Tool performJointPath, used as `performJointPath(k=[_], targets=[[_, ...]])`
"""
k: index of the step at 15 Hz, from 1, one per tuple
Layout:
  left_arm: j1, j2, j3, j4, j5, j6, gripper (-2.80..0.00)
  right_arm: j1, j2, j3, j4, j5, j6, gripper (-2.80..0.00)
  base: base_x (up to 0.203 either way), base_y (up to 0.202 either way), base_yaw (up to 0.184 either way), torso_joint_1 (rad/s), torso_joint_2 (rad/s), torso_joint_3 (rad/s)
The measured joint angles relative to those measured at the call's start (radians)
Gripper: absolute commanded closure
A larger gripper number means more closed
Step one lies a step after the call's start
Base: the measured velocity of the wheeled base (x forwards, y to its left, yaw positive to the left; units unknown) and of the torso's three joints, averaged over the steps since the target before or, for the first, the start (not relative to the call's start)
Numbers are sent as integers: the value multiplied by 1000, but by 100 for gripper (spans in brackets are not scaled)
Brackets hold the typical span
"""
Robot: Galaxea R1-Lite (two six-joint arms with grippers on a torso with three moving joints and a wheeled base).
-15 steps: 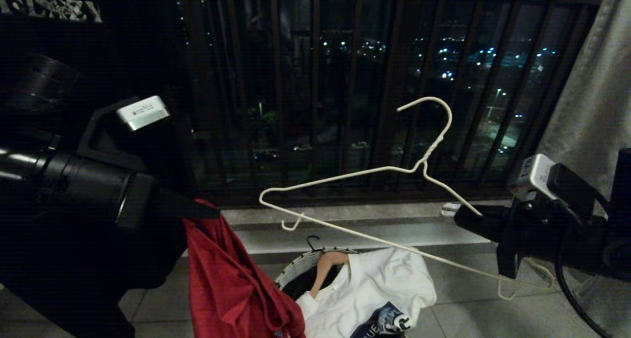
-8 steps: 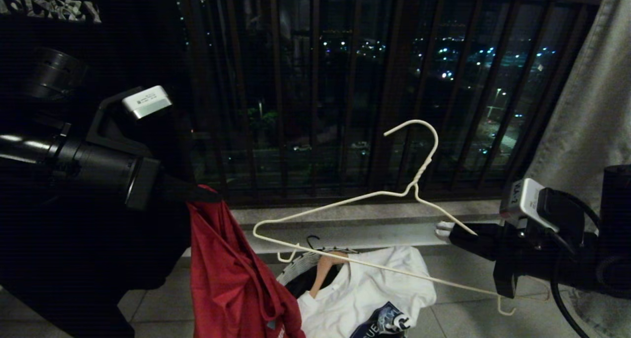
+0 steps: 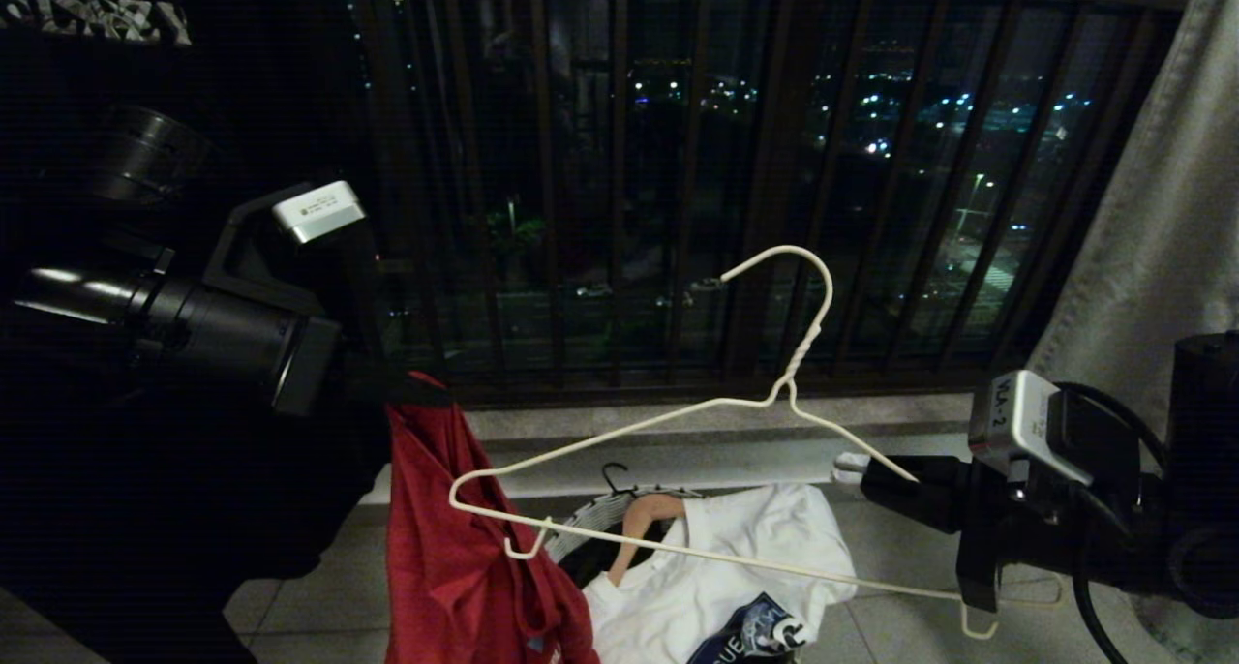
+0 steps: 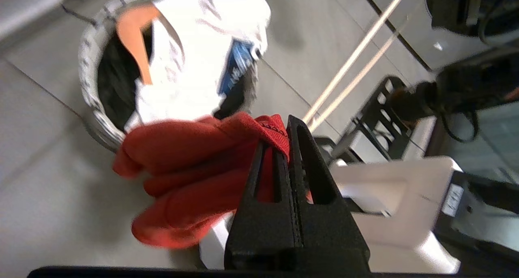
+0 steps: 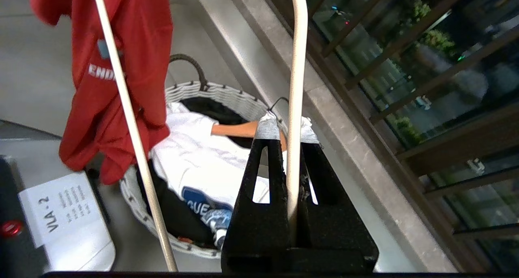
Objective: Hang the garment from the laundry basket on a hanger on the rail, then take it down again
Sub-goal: Hang the clothes on the clothes rack
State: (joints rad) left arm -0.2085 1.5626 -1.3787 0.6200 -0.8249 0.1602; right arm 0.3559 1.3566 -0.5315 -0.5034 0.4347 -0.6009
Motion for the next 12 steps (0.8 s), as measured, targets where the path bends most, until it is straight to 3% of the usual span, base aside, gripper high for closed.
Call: performJointPath(k=[4, 12], targets=[[-31, -9, -23, 76, 6, 3, 0, 3, 3, -3, -28, -11, 1, 0, 0, 0, 0, 0, 0, 0], [-46, 14, -40, 75, 71, 2, 0, -41, -16, -8, -27, -9, -3, 0, 0, 0, 0, 0, 0, 0]])
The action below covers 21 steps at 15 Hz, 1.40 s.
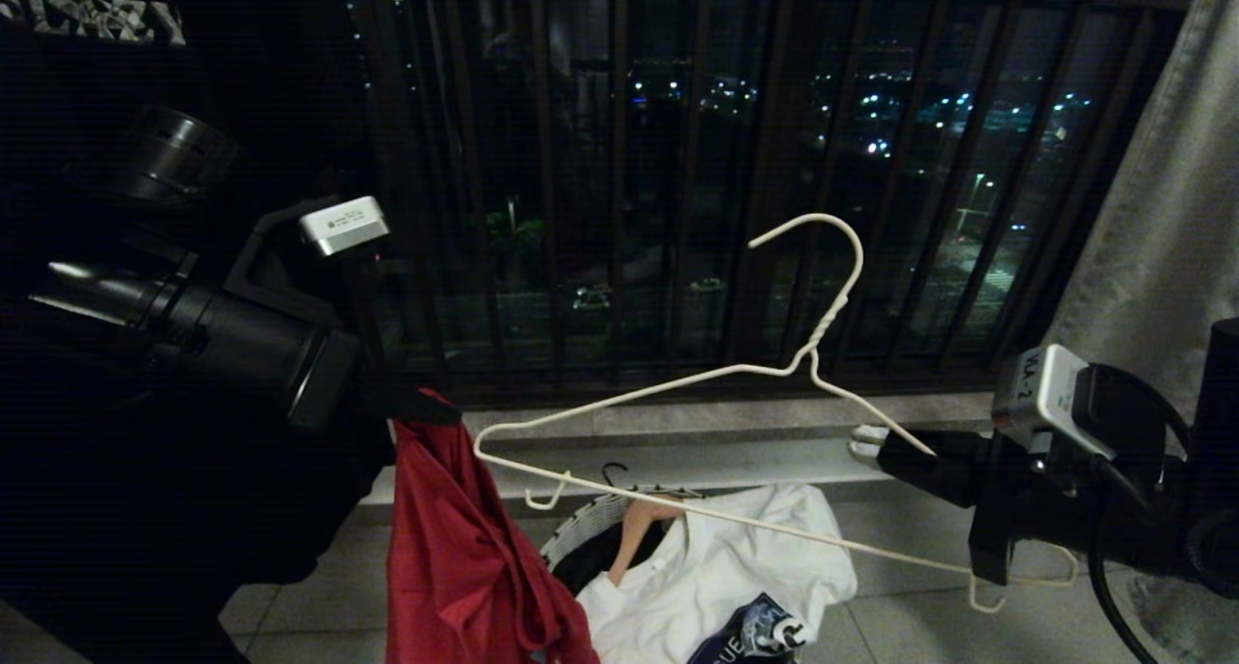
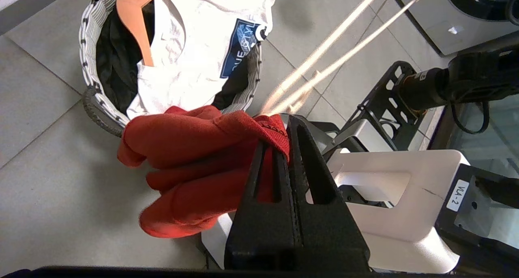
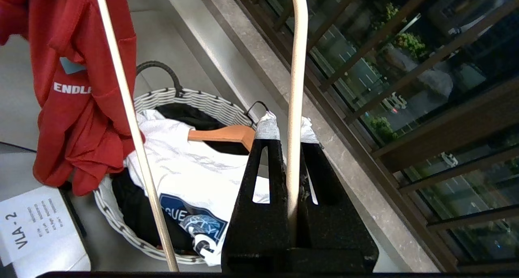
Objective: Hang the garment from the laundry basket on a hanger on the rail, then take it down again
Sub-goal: Hang the clothes on the clothes rack
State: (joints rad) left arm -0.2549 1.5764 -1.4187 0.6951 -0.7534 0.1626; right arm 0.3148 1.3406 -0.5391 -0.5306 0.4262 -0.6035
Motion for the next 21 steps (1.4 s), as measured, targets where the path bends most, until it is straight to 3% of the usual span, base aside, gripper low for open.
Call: performJointPath(k=[6, 17, 21], targets=[[-5, -25, 5, 4, -7, -2, 0, -14, 8, -5, 0, 4, -3, 0, 0, 0, 0, 0, 0, 0], [-12, -25, 1, 2, -6, -11, 0, 67, 26, 19, 1, 2, -5, 0, 0, 0, 0, 0, 0, 0], [-26, -21, 1, 1, -3, -20, 0, 116, 35, 19, 4, -4, -44, 0, 0, 0, 0, 0, 0, 0]])
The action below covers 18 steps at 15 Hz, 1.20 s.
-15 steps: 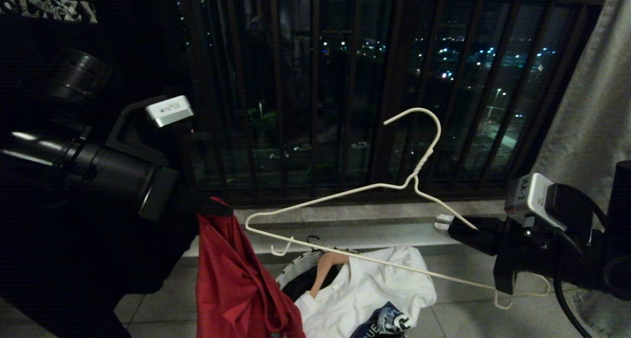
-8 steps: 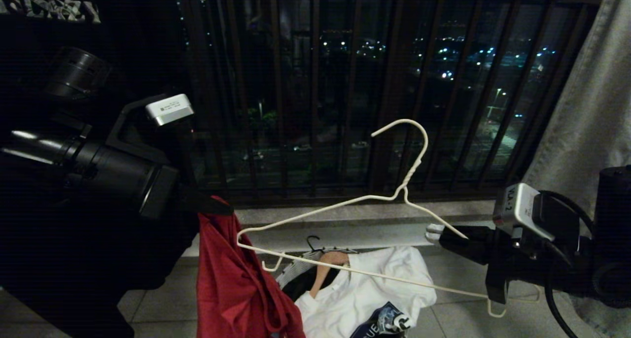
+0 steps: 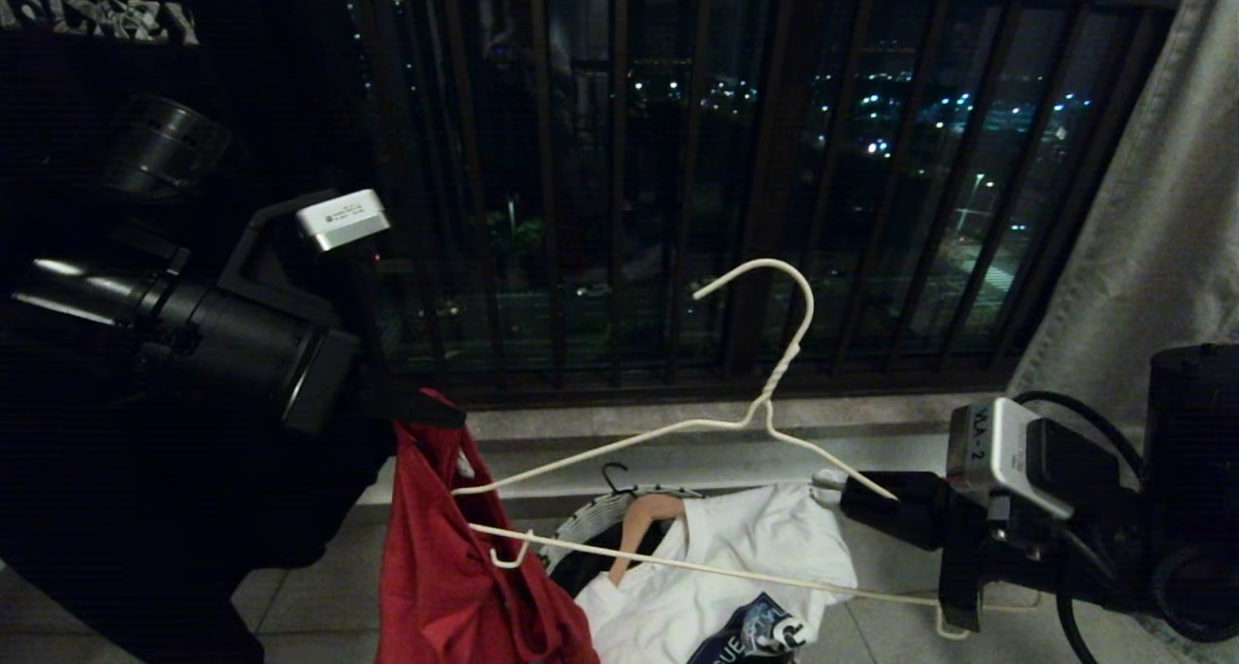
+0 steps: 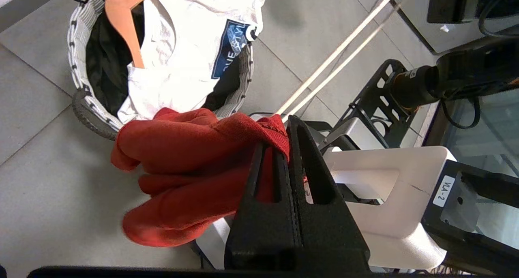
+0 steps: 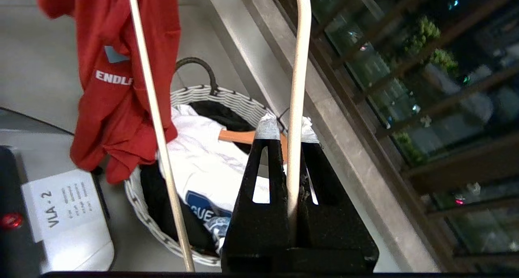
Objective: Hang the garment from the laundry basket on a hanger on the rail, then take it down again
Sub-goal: Hang the clothes on the clothes rack
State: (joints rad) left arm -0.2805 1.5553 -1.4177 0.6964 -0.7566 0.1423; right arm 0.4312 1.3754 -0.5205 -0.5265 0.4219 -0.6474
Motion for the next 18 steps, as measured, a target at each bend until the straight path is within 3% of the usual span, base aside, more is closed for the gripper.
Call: performJointPath(k=[8, 13, 18], targets=[[-31, -4, 9, 2, -1, -15, 0, 23, 76, -130, 5, -18, -101, 0, 0, 0, 0, 0, 0, 0], [-37, -9, 6, -1, -2, -50, 0, 72, 118, -218, 76, -63, -208, 0, 0, 0, 0, 0, 0, 0], [-36, -23, 3, -5, -3, -68, 0, 139, 135, -228, 75, -83, -222, 0, 0, 0, 0, 0, 0, 0]])
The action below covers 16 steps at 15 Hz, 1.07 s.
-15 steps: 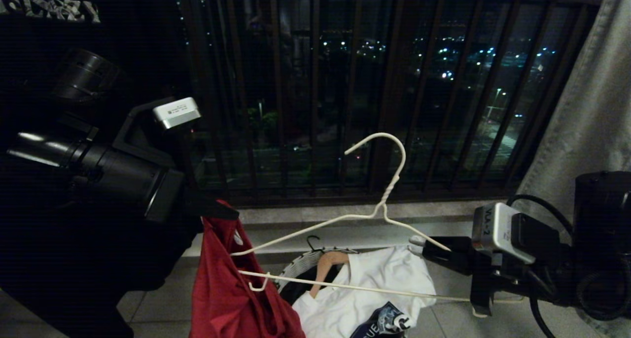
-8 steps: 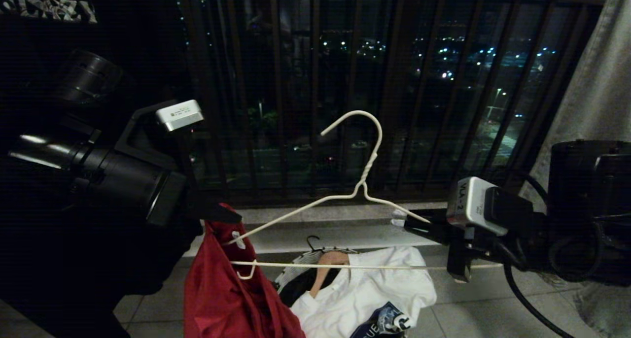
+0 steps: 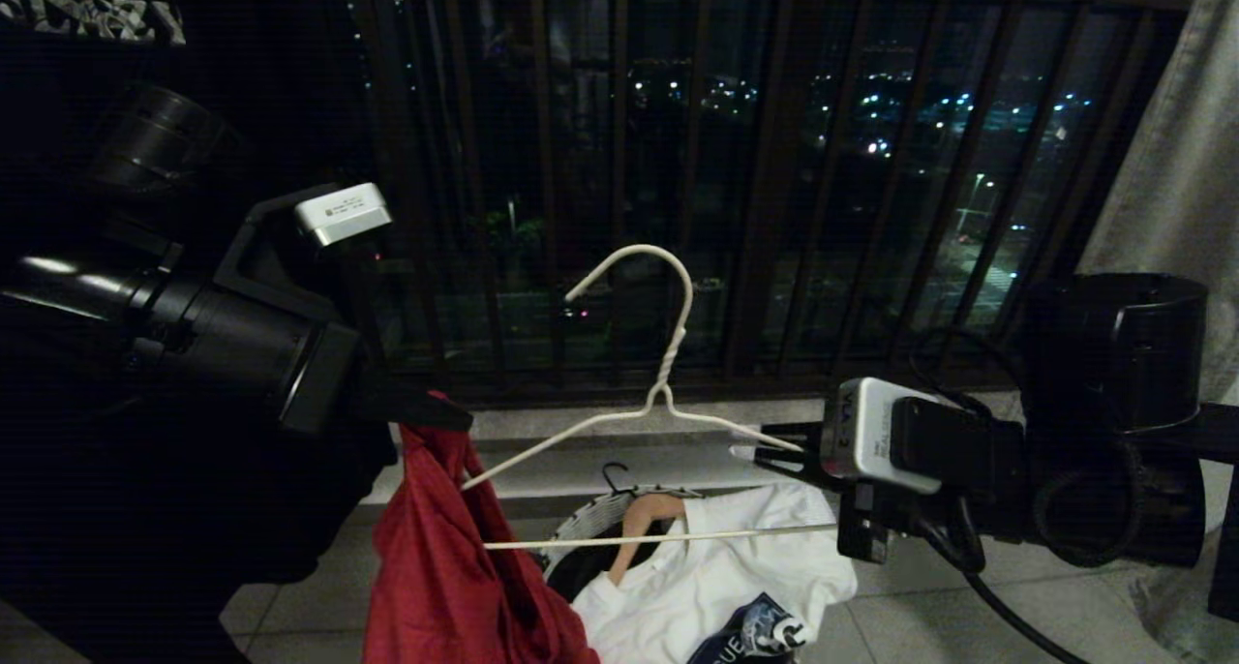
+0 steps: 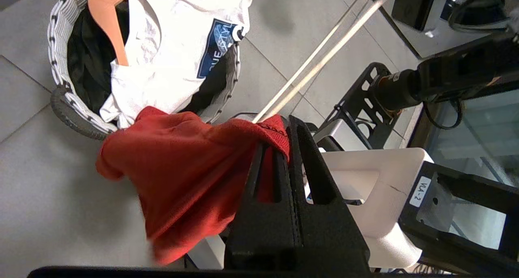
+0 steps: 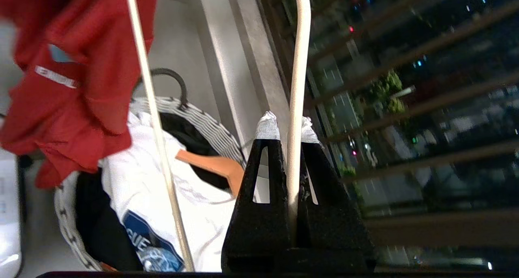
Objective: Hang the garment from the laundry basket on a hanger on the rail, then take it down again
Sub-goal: Hang the clothes on the clothes rack
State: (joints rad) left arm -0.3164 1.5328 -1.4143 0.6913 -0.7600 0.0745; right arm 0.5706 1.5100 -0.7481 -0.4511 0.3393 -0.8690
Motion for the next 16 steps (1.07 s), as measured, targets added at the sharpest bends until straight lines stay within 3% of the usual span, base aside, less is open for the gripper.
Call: performJointPath(k=[8, 12, 16], targets=[[18, -11, -8, -2, 7, 4, 0, 69, 0, 41, -3, -1, -44, 0, 0, 0, 0, 0, 0, 0], [62, -3, -23, -3, 10, 14, 0, 118, -14, 51, -1, -2, -48, 0, 0, 0, 0, 0, 0, 0], [86, -1, -42, 17, 116, 26, 0, 160, -15, 60, 2, -1, -59, 0, 0, 0, 0, 0, 0, 0]])
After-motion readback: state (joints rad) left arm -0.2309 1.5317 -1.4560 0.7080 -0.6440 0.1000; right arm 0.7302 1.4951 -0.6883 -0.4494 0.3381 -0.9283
